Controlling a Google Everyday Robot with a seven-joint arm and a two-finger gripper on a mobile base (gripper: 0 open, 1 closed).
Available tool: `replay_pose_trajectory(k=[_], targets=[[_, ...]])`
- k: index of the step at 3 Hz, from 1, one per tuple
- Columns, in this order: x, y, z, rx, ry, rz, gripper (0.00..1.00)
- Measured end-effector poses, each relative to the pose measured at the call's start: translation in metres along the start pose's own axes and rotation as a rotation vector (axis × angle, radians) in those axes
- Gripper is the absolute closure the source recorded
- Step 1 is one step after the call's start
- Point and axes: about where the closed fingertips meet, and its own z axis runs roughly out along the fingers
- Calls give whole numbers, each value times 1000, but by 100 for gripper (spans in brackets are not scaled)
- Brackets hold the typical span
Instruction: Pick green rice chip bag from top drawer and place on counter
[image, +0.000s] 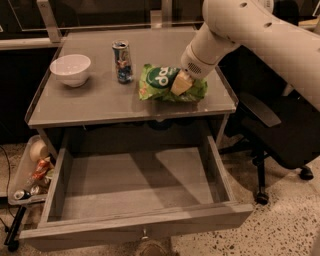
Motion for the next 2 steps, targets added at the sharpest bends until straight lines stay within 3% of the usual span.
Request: replay_pose_trajectory(k=[1,2], targets=[[7,-25,29,-18,18,29,100],[7,-25,28,-18,18,29,82]])
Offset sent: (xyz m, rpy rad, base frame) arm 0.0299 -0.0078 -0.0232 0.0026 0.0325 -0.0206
